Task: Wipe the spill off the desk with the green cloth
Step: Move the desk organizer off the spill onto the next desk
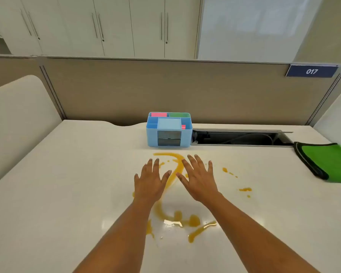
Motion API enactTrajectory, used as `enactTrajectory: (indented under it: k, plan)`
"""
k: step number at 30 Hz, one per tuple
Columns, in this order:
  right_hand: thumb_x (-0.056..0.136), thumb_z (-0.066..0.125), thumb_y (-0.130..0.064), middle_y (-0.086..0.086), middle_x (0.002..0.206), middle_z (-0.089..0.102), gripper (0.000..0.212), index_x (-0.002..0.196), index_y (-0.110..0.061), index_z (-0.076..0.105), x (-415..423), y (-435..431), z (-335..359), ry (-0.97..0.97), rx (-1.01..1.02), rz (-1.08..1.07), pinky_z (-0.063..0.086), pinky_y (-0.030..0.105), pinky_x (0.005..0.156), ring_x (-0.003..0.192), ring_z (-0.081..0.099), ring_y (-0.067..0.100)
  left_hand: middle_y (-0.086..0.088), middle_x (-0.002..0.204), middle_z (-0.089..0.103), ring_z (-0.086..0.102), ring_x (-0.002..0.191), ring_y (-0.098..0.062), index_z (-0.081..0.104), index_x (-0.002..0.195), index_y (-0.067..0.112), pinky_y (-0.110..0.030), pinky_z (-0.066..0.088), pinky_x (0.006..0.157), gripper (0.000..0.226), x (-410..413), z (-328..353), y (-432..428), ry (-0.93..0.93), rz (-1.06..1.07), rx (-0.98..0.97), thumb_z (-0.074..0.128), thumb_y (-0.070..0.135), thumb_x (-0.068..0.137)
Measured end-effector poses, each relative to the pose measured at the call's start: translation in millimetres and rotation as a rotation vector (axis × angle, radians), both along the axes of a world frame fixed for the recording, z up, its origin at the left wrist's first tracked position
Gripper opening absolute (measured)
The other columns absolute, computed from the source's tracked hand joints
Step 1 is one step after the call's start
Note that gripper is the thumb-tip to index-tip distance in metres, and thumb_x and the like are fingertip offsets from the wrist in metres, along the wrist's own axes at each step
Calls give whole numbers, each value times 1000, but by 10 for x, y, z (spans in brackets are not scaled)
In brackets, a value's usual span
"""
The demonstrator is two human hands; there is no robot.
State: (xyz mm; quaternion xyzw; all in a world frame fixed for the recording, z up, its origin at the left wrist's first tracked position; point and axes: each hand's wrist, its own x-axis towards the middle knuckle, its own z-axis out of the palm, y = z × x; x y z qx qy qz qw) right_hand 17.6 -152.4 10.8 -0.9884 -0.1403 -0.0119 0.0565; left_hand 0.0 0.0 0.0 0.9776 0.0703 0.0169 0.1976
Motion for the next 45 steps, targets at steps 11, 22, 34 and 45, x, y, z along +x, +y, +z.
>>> enactTrajectory:
  k: [11, 22, 34, 45]
  plan:
    - [96, 32, -46, 10, 152, 30, 59, 144, -11, 28, 470, 112, -165, 173, 516, -198, 24, 36, 114, 141, 25, 23, -15, 137, 50, 45, 127, -32, 47, 130, 9, -42, 35, 105, 57, 521, -120, 363, 117, 177, -429, 30, 50, 94]
    - [97, 32, -45, 16, 134, 50, 55, 134, -6, 42, 1401, 161, 51, 234, 903, -454, 40, 34, 86, 121, 48, 29, -17, 130, 55, 54, 117, -32, 49, 123, 1, -43, 44, 105, 54, 1601, 182, 681, 120, 419, -646, 37, 44, 94]
    - [92, 36, -53, 16, 128, 54, 59, 132, -9, 44, 2114, 136, -22, 316, 1095, -643, 48, 41, 98, 117, 53, 30, -13, 102, 55, 51, 91, -23, 52, 118, 2, -34, 49, 87, 44, 2265, 230, 662, 15, 490, -808, 52, 36, 90]
    - [90, 53, -39, 17, 124, 55, 47, 124, -7, 46, 2291, 138, -108, 340, 1221, -760, 52, 38, 90, 115, 54, 31, -13, 95, 51, 51, 88, -23, 45, 80, 8, -35, 52, 87, 19, 2521, 140, 632, -24, 555, -735, 58, 19, 88]
